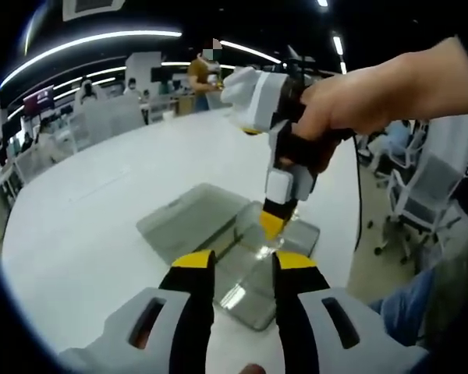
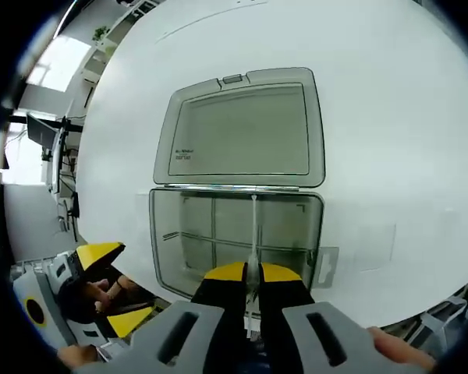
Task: Insert the divider into the dual guide fixture by aligning both edges with the guide slots and pushing it downward to the bottom, including one-sided entry, uneven engagement, binding, and posture correction.
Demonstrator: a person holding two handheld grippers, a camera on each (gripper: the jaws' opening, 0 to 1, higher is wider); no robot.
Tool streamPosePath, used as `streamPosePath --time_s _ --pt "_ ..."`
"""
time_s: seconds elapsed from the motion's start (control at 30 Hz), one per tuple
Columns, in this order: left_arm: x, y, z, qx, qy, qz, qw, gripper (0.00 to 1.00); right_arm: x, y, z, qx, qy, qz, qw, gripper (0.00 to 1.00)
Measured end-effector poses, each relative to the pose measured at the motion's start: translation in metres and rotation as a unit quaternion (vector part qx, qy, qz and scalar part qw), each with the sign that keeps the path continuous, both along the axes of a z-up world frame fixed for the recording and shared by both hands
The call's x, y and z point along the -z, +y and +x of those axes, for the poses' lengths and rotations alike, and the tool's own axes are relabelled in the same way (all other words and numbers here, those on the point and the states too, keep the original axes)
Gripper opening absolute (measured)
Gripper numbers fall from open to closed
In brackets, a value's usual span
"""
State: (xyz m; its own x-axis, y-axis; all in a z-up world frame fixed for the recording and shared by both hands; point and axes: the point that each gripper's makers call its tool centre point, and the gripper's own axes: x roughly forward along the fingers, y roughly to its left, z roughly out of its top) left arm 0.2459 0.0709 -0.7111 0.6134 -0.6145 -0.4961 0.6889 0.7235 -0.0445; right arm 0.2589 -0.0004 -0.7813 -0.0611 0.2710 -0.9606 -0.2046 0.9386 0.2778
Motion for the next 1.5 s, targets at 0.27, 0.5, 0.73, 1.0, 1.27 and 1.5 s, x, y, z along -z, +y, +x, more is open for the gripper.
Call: streamPosePath --time_s 0.27,0.5,0.73,1.0,1.27,1.5 --pt "0.000 -0.002 -0.001 0.002 0.003 -0.001 1.0000 0.31 0.000 0.000 -0.001 -0.012 -0.002 -0.010 0.9999 0.00" --pt "0.001 -0.004 -0.003 0.004 0.006 -0.002 1.0000 0.33 0.001 0.000 0.000 -0.019 -0.004 -0.018 0.9996 0.00" --pt "0.003 -0.008 -0.007 0.014 0.007 0.002 0.9999 0.40 0.002 0.000 0.000 -0.023 -0.002 -0.025 0.9994 0.00" --pt "0.003 -0.007 -0.008 0.012 0.007 0.002 0.9999 0.41 0.002 0.001 -0.001 -0.029 -0.001 -0.034 0.9990 0.00" --pt "0.003 -0.004 -0.011 0.005 0.009 -0.001 0.9999 0.40 0.005 0.002 0.000 -0.036 0.002 -0.046 0.9983 0.00" --pt "0.004 -0.002 -0.012 0.001 0.010 -0.002 0.9999 0.40 0.007 0.003 -0.002 -0.047 -0.001 -0.059 0.9972 0.00"
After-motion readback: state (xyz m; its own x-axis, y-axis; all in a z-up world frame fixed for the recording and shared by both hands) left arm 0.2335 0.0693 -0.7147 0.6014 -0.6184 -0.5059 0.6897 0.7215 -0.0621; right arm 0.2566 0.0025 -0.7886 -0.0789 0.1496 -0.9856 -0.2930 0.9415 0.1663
